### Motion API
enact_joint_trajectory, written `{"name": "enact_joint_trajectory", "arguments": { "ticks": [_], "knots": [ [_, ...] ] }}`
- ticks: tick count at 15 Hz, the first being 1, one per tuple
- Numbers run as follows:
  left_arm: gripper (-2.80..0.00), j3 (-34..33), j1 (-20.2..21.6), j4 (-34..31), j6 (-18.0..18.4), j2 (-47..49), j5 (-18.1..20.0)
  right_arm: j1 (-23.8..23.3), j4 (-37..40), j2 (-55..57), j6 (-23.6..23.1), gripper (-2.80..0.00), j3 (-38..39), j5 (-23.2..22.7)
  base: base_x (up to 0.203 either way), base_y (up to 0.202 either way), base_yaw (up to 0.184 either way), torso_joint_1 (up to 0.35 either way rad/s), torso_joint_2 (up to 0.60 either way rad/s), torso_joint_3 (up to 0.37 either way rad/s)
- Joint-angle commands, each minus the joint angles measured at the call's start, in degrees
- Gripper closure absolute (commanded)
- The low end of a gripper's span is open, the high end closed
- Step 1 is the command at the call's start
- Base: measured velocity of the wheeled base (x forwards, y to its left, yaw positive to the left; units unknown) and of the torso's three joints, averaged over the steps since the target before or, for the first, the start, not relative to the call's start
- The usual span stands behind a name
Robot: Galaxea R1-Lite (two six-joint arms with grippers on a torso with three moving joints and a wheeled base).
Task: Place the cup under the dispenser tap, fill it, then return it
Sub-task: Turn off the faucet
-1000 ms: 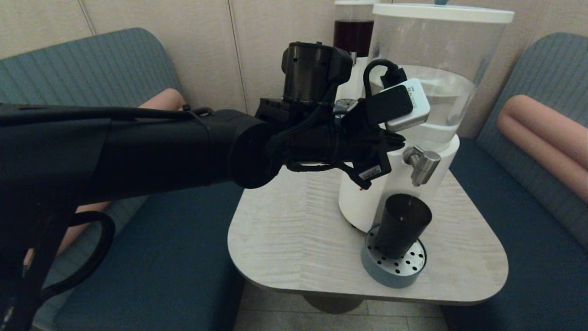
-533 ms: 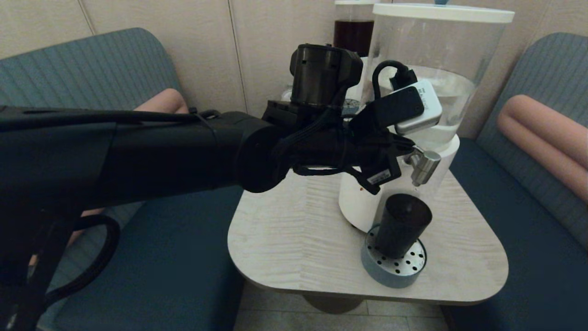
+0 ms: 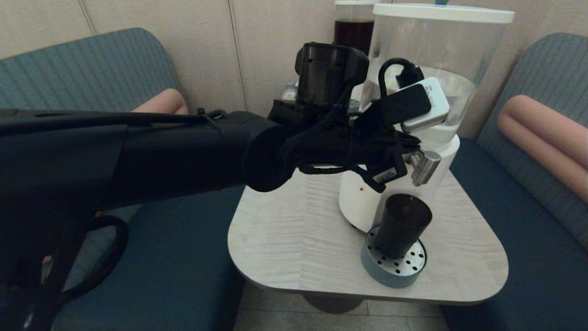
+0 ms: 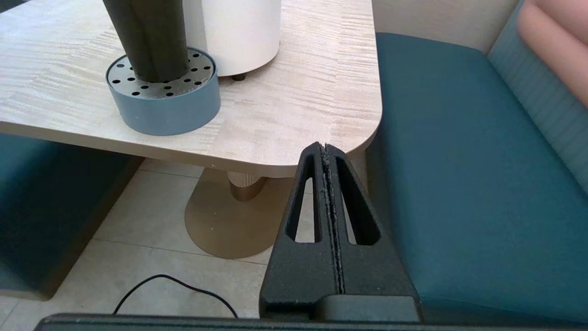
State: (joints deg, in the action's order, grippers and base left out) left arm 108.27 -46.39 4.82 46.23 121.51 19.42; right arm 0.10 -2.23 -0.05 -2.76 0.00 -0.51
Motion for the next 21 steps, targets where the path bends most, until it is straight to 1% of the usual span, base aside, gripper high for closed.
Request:
{"name": "enact_joint_trajectory", "arguments": {
  "ticks": [1,6,12,17,21],
  "knots": [
    [0.00,1.3,0.0,0.0,0.3,1.1,0.1,0.1,-0.1,0.0,-0.1,0.00,0.9,0.0,0.000,0.000,0.000,0.000,0.00,0.000],
    [0.00,2.0,-0.1,-0.1,0.3,2.0,0.0,0.0,-0.1,0.0,-0.1,0.00,0.9,0.0,0.000,0.000,0.000,0.000,0.00,0.000],
    [0.00,1.7,0.0,-0.3,0.3,0.5,-0.3,0.0,-0.1,0.0,-0.1,0.00,0.9,0.0,0.000,0.000,0.000,0.000,0.00,0.000],
    [0.00,-1.1,0.0,-0.5,0.2,-1.7,-0.4,0.0,-0.1,0.0,-0.1,0.00,0.8,0.0,0.000,0.000,0.000,0.000,0.00,0.000],
    [0.00,-1.5,0.0,-0.5,0.3,-1.1,-0.4,0.0,-0.1,0.0,-0.1,0.00,0.8,0.0,0.000,0.000,0.000,0.000,0.00,0.000]
  ]
}}
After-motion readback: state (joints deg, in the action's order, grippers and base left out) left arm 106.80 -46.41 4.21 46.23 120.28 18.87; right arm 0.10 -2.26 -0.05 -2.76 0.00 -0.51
